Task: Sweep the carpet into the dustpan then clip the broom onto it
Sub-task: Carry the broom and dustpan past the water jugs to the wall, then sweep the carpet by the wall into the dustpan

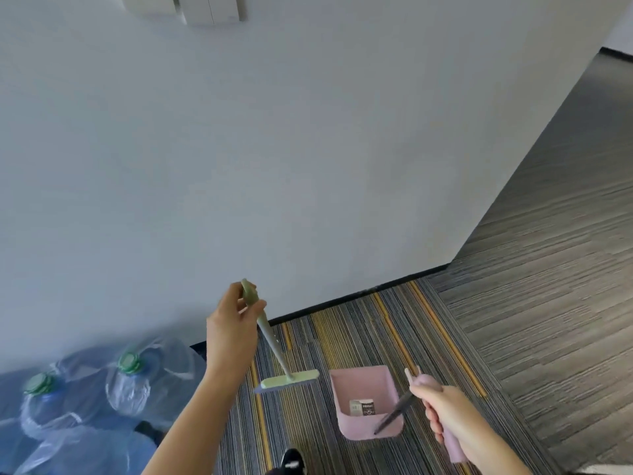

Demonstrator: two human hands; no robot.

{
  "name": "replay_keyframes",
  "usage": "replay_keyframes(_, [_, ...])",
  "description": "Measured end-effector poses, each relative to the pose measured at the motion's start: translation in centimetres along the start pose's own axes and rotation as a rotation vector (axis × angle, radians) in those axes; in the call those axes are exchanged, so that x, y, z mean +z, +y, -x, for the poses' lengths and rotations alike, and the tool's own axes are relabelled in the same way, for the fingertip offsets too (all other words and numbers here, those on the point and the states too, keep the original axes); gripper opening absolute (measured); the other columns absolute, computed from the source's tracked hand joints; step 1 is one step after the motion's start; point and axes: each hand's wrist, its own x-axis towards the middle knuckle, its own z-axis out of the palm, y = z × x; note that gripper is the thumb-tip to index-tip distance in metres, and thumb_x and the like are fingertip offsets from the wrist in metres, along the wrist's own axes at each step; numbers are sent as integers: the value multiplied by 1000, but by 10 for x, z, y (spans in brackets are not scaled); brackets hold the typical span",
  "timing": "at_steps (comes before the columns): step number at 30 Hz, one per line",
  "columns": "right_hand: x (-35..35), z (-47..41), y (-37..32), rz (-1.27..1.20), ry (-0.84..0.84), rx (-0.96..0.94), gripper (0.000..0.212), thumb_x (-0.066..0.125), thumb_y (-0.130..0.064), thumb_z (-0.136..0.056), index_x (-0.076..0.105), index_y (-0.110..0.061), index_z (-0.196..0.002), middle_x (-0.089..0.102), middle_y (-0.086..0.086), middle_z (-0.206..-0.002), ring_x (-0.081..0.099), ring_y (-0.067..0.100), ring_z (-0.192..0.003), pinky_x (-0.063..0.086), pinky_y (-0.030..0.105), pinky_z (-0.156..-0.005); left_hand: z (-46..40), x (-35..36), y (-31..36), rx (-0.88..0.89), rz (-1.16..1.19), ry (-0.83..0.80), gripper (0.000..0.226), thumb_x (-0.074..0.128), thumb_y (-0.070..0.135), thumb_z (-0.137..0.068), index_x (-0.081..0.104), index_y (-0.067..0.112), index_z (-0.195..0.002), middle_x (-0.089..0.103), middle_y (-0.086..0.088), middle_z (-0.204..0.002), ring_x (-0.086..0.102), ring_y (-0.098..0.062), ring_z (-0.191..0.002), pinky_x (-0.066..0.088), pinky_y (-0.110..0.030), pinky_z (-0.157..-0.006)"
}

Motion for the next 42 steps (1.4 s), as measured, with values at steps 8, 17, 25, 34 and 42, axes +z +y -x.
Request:
replay_keyframes(8, [2,-99,-102,247,-3,75,39,72,-28,-84,59,-9,-52,55,6,-47,48,18,-36,42,27,-40,-130,62,-25,-110,33,-76,20,64,11,-90,59,30,-89,66,11,-91,57,6,-88,39,-15,-60])
replay_keyframes(17, [-7,-195,-197,845,-210,-42,25,65,-34,-73,66,-10,-66,59,1,-48,54,15,-39,47,26,-46,-214,108,-58,-236,-21,-98,18,61,7,-89,60,25,-87,65,6,-94,58,-1,-87,43,-23,-60])
replay_keyframes(25, [-18,-286,-290,1683,-273,-576,18,53,-36,-85,62,-23,-78,53,-12,-65,52,10,-65,43,28,-78,-271,147,-49,-239,-46,-25,15,59,5,-90,61,20,-95,64,7,-90,57,-4,-83,46,-23,-66])
replay_keyframes(34, [19,-367,-337,1856,-96,-665,28,52,-44,-88,67,-22,-96,69,-1,-91,60,24,-93,43,42,-90,-321,171,-58,-323,-106,137,9,57,11,-92,59,17,-98,63,4,-82,60,-20,-76,48,-33,-64])
replay_keyframes(42, [-3,-407,-357,1721,-108,-673,24,54,-53,-84,56,-29,-85,59,-10,-76,60,19,-82,43,38,-86,-322,167,-64,-366,-79,268,14,53,10,-91,59,21,-96,66,1,-85,62,-20,-78,47,-32,-61])
